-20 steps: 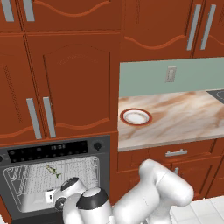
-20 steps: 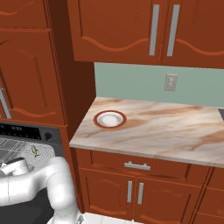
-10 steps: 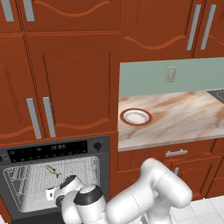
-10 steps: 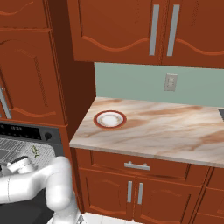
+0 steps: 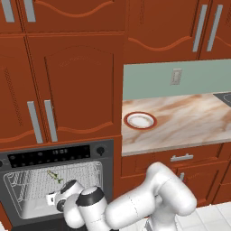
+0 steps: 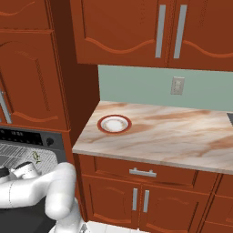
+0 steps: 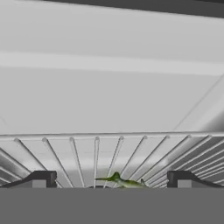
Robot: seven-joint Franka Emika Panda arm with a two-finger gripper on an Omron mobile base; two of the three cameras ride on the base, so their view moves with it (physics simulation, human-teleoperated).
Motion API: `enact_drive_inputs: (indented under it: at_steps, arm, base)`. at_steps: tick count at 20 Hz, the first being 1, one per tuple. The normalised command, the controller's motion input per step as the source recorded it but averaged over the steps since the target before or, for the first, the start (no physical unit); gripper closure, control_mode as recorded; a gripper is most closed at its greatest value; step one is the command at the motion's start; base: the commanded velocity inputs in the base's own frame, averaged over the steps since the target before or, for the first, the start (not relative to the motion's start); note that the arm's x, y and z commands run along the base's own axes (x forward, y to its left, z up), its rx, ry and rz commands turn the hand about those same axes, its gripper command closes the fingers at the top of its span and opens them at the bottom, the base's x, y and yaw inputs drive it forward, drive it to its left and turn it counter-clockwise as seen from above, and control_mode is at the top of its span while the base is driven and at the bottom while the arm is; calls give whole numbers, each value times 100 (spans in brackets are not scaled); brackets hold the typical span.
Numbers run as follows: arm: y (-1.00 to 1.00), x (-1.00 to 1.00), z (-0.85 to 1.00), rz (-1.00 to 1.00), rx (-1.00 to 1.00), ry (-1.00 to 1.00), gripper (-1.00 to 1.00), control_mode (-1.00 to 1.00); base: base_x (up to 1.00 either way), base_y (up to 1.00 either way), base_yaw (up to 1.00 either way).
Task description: Take the fish from the oven and place it on the plate on the counter.
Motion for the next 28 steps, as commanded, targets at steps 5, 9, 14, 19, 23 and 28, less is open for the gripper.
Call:
enact_drive_inputs:
  at_steps: [5, 9, 14, 19, 23, 28]
  arm:
    - [9, 15, -6, 0, 0, 1, -100, -100]
    - [5, 17, 0, 0, 0, 8, -100, -100]
    - [14, 21, 0, 0, 0, 10, -100, -100]
    - [21, 25, -1, 0, 0, 4, -100, -100]
    - [25, 24, -15, 0, 0, 0, -100, -100]
    - [24, 1, -60, 0, 0, 0, -100, -100]
  base:
    - [0, 0, 0]
    - [0, 0, 0]
    - [0, 0, 0]
    - [0, 0, 0]
    - [0, 0, 0]
    - [0, 0, 0]
